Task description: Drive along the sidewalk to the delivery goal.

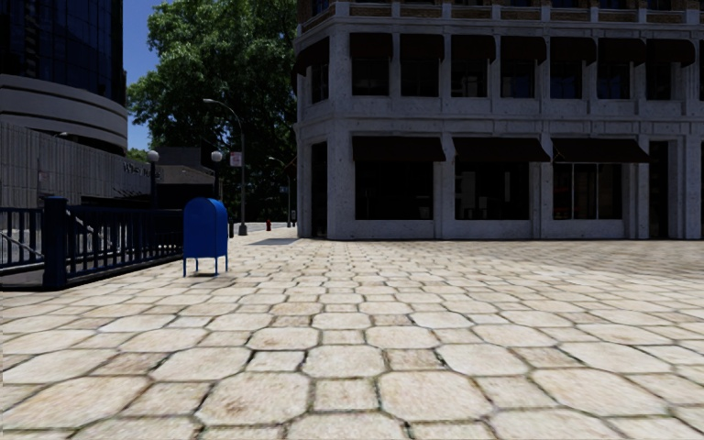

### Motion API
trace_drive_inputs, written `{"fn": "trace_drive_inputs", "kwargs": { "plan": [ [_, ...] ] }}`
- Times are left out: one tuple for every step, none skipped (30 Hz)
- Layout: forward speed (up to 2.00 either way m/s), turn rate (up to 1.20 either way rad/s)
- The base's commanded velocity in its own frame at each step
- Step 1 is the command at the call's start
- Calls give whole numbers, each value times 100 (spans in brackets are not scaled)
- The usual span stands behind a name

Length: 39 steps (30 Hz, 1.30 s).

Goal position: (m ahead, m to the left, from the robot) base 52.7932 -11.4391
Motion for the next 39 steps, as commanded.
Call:
{"fn": "trace_drive_inputs", "kwargs": {
  "plan": [
    [200, 0],
    [200, 0],
    [200, 0],
    [200, 0],
    [200, 0],
    [200, 0],
    [200, 0],
    [200, 0],
    [200, 0],
    [200, 0],
    [200, 0],
    [200, 0],
    [200, 0],
    [200, 0],
    [200, 0],
    [200, 0],
    [200, 0],
    [200, 0],
    [200, 0],
    [200, 0],
    [200, 0],
    [200, 0],
    [200, 5],
    [200, 11],
    [200, 11],
    [200, 15],
    [200, 19],
    [200, 21],
    [200, 22],
    [200, 22],
    [200, 22],
    [200, 23],
    [200, 24],
    [200, 24],
    [200, 24],
    [200, 25],
    [200, 25],
    [200, 25],
    [200, 25]
  ]
}}
